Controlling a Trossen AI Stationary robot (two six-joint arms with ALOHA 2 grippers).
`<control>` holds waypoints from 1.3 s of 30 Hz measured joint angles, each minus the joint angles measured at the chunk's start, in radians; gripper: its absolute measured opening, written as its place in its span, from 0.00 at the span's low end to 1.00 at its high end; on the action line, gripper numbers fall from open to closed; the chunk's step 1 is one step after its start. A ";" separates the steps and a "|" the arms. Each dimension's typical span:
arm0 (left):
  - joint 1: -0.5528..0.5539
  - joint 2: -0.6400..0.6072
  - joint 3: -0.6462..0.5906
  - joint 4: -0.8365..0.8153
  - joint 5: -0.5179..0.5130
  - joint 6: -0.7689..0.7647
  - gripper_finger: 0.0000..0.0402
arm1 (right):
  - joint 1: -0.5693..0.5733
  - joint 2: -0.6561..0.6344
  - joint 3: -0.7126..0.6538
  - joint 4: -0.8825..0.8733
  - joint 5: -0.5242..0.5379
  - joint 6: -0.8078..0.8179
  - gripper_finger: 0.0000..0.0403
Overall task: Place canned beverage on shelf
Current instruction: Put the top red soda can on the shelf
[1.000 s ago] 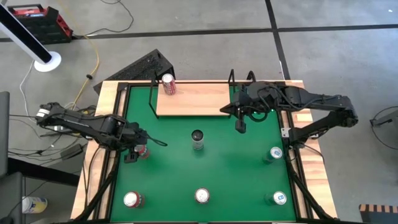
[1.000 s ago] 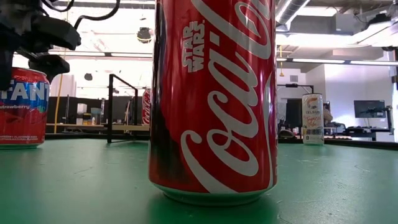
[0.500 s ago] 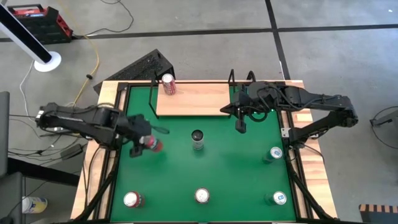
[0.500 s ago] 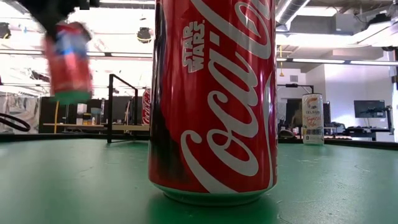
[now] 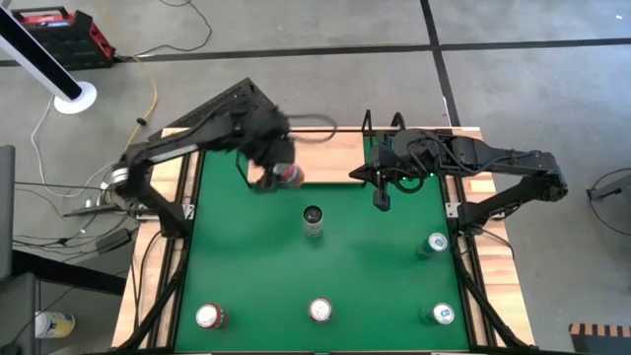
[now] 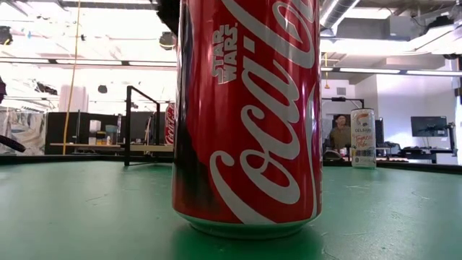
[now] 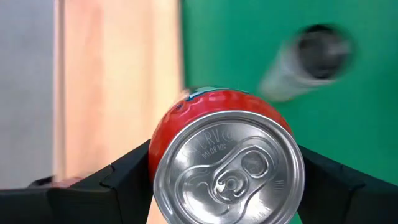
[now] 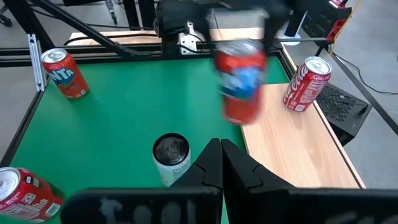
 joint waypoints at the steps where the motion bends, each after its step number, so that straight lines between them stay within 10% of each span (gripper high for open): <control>1: 0.030 0.039 0.025 -0.007 -0.001 0.030 0.69 | 0.000 0.000 0.000 0.001 0.000 0.006 0.05; 12: 0.166 0.308 0.121 -0.034 0.010 0.174 0.69 | 0.000 0.000 0.000 0.008 0.005 0.018 0.05; 26: 0.195 0.340 0.116 -0.037 0.032 0.216 0.70 | -0.003 0.000 0.000 0.012 0.005 0.020 0.05; 33: 0.195 0.337 0.116 -0.008 0.012 0.198 0.96 | -0.003 0.000 0.000 0.018 0.005 0.027 0.05; 39: 0.195 0.335 0.149 -0.016 0.019 0.186 0.93 | -0.003 0.000 0.000 0.017 0.006 0.028 0.05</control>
